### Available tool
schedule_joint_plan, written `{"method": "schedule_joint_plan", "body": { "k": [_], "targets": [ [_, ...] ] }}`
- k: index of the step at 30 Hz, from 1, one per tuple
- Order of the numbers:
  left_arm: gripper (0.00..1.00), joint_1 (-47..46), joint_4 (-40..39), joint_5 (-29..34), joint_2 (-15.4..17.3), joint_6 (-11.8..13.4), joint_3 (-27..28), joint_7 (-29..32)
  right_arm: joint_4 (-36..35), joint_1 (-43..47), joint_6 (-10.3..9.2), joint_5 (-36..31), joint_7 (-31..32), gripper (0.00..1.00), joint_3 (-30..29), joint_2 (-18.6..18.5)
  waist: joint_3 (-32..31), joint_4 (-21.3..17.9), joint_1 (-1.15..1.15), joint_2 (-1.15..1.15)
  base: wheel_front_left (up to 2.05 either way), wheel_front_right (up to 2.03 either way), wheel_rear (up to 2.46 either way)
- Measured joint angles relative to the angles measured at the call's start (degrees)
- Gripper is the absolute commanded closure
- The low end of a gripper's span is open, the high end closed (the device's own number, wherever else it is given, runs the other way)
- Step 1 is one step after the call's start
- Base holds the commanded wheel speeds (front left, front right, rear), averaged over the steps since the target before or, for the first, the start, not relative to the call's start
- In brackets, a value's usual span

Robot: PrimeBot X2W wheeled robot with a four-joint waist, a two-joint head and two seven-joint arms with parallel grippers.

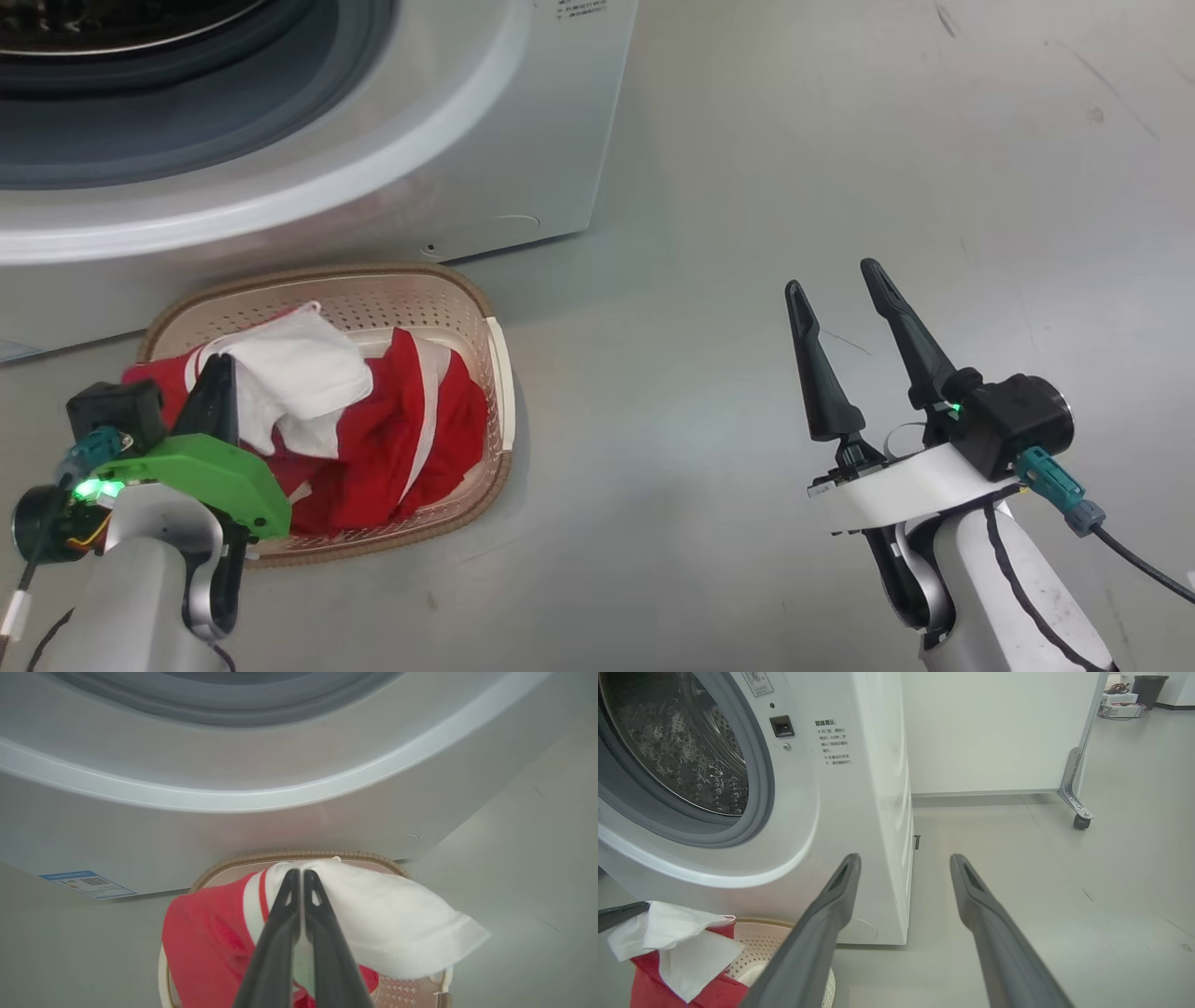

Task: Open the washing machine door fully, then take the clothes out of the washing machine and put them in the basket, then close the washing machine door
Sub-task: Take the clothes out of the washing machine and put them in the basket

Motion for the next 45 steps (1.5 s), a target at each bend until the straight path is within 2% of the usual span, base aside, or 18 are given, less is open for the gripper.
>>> {"method": "schedule_joint_plan", "body": {
  "k": [6, 16, 17, 18, 19, 29, 45],
  "targets": [
    [1.0, -3.08, 5.55, 0.01, 1.42, 0.0, 0.56, 0.3, -0.74, -1.23, 0.0, 0.81, 0.0, 0.0, 0.46, 0.05, 3.18, -2.4, 0.0, 0.0, 0.0, 0.0, 0.0],
    [1.0, -9.6, 15.66, 1.09, 1.21, -0.16, -1.18, 1.53, -1.45, -3.69, -0.01, 1.02, 0.0, 0.0, 0.11, 0.15, 8.55, -4.76, 0.01, 0.0, 0.0, 0.0, 0.0],
    [0.76, -9.99, 16.71, 1.2, 1.16, -0.16, -1.18, 1.57, -1.43, -3.82, -0.01, 1.02, 0.0, 0.0, 0.12, 0.18, 8.88, -4.89, 0.01, 0.0, 0.0, 0.0, 0.0],
    [0.47, -10.29, 17.71, 1.19, 1.04, -0.16, -1.13, 1.72, -1.37, -3.91, -0.01, 1.02, 0.0, 0.0, 0.12, 0.19, 9.12, -5.0, 0.0, 0.0, 0.0, 0.0, 0.0],
    [0.01, -10.5, 18.57, 1.2, 0.91, -0.16, -1.15, 2.02, -1.3, -4.03, -0.01, 1.02, 0.0, 0.0, 0.13, 0.19, 9.3, -5.08, 0.0, 0.0, 0.0, 0.0, 0.0],
    [0.0, -13.11, 23.45, 2.88, -0.23, -0.19, -2.72, -1.21, -0.43, -4.39, -0.16, 0.99, 0.0, 0.0, -0.6, 0.27, 8.85, -3.85, 0.01, 0.0, 0.0, 0.0, 0.0],
    [0.0, -13.13, 21.67, 3.66, -3.19, -0.78, -3.79, -12.18, 2.65, -3.95, -0.16, -0.01, 0.0, 0.0, -2.42, -0.07, 2.93, 0.58, 0.0, 0.0, 0.0, 0.0, 0.0]
  ]
}}
